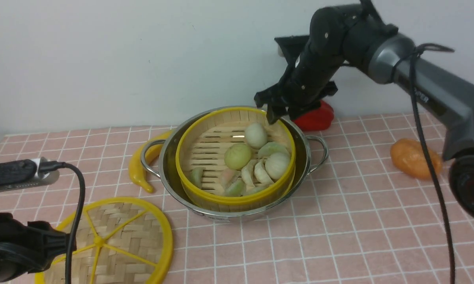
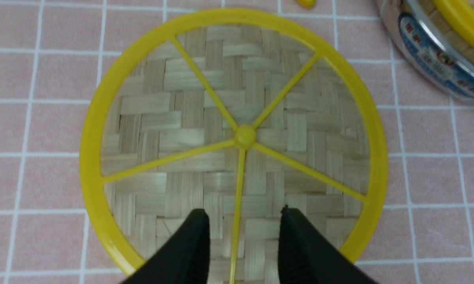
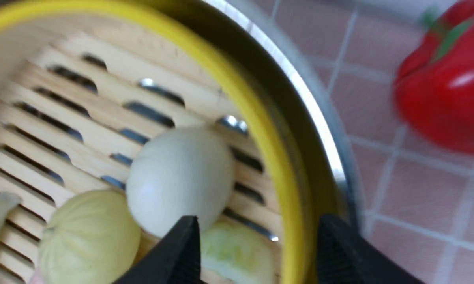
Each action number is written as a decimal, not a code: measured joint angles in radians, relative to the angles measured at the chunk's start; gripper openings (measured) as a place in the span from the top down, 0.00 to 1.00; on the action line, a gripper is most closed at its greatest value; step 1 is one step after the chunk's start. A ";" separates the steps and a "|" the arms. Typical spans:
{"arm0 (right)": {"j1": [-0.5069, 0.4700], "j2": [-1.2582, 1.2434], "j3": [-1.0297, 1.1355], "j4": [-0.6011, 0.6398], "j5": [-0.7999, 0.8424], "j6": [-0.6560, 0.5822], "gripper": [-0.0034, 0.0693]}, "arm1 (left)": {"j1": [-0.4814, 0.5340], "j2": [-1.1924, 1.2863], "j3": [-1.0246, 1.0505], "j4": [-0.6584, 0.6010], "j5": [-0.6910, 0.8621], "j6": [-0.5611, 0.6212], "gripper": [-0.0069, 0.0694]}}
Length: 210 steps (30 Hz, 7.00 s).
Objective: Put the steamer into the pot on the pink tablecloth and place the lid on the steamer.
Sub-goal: 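Grasp the bamboo steamer lid lying on the table by its centre knob, then place the yellow bamboo steamer lid onto the steamer in the pot with the left gripper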
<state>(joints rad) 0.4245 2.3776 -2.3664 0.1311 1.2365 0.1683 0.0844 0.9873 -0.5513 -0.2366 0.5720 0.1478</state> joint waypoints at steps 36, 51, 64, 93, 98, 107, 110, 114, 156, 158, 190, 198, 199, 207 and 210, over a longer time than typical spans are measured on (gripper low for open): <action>-0.041 -1.243 0.806 0.036 -0.002 -0.176 0.49 | 0.000 0.688 -0.477 0.051 0.316 -0.043 0.59; -0.041 -1.412 1.020 0.039 -0.010 -0.143 0.49 | 0.000 0.688 -0.477 0.046 0.293 -0.042 0.59; -0.041 -1.412 1.020 0.078 -0.011 -0.142 0.49 | 0.000 0.765 -0.477 0.039 0.291 -0.042 0.59; -0.041 -1.412 1.020 0.080 -0.011 -0.140 0.49 | 0.000 0.768 -0.477 0.035 0.316 -0.039 0.76; -0.041 -1.412 1.020 0.080 -0.010 -0.140 0.49 | 0.000 0.768 -0.477 0.035 0.314 -0.039 0.76; -0.041 -1.412 1.020 0.080 -0.007 -0.131 0.49 | 0.000 0.788 -0.483 0.033 0.314 -0.039 0.76; -0.041 -1.412 1.020 0.080 -0.007 -0.131 0.49 | 0.000 0.788 -0.484 0.032 0.315 -0.039 0.76; -0.041 -1.412 1.020 0.080 -0.007 -0.129 0.49 | 0.000 0.788 -0.484 0.032 0.315 -0.039 0.74; -0.041 -1.412 1.020 0.050 -0.005 -0.128 0.49 | -0.325 0.764 -1.189 0.278 0.641 -0.138 0.75; -0.041 -1.412 1.020 0.052 -0.005 -0.127 0.49 | -0.367 0.800 -1.232 0.278 0.642 -0.139 0.75; -0.041 -1.412 1.020 0.099 -0.005 -0.123 0.49 | -0.546 0.971 -1.418 0.318 0.659 -0.163 0.75; -0.041 -1.412 1.020 0.099 -0.004 -0.121 0.49 | -0.546 1.038 -1.413 0.329 0.657 -0.148 0.75; -0.041 -1.412 1.020 0.099 -0.004 -0.121 0.49 | -0.546 1.051 -1.410 0.335 0.657 -0.148 0.75; -0.041 -1.412 1.020 0.099 -0.004 -0.121 0.49 | -0.546 1.101 -1.409 0.353 0.648 -0.148 0.75; -0.041 -1.412 1.020 0.099 -0.004 -0.121 0.49 | -0.546 1.112 -1.409 0.353 0.616 -0.148 0.75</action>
<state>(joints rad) 0.3831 0.9652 -1.3463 0.2300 1.2320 0.0474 -0.4613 2.0991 -1.9608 0.1161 1.1881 0.0000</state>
